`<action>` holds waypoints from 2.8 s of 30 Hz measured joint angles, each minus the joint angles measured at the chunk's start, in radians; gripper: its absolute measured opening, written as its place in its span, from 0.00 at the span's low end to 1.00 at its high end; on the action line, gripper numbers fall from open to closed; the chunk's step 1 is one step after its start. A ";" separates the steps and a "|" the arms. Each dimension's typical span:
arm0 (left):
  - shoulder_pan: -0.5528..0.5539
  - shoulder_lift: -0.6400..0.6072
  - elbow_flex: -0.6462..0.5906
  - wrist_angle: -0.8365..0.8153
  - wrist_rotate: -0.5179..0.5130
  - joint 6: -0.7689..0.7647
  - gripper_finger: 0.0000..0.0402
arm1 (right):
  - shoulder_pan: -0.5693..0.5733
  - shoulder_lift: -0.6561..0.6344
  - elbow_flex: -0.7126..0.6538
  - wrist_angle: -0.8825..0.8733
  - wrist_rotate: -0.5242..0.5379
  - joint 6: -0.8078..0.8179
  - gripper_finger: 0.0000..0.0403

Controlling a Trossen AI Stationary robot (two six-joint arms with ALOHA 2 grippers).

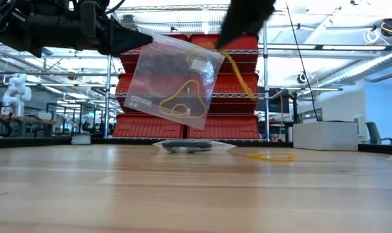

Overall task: Sort rubber bands
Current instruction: Put the right yellow rubber band on the zip bag

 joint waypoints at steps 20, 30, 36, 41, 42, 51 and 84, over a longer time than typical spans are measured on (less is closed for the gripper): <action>0.000 0.000 0.000 0.000 0.000 -0.009 0.00 | -0.055 -0.001 0.095 0.368 0.381 -0.359 0.00; 0.000 0.000 0.000 0.000 0.000 -0.009 0.00 | -0.078 -0.001 0.095 0.366 0.375 -0.310 0.00; 0.000 0.000 0.000 0.011 0.000 -0.010 0.00 | -0.076 0.000 0.095 0.360 0.373 -0.278 0.00; 0.000 0.000 0.000 0.016 -0.001 -0.011 0.00 | -0.075 0.007 0.095 0.356 0.385 -0.257 0.00; 0.000 0.000 0.000 0.018 -0.004 -0.012 0.00 | -0.075 0.010 0.095 0.352 0.399 -0.254 0.00; 0.000 0.000 0.000 0.027 -0.031 -0.037 0.00 | -0.075 0.022 0.095 0.398 0.554 -0.268 0.00; -0.001 0.000 0.000 0.048 -0.131 -0.085 0.00 | -0.085 0.039 0.095 0.452 0.533 -0.260 0.00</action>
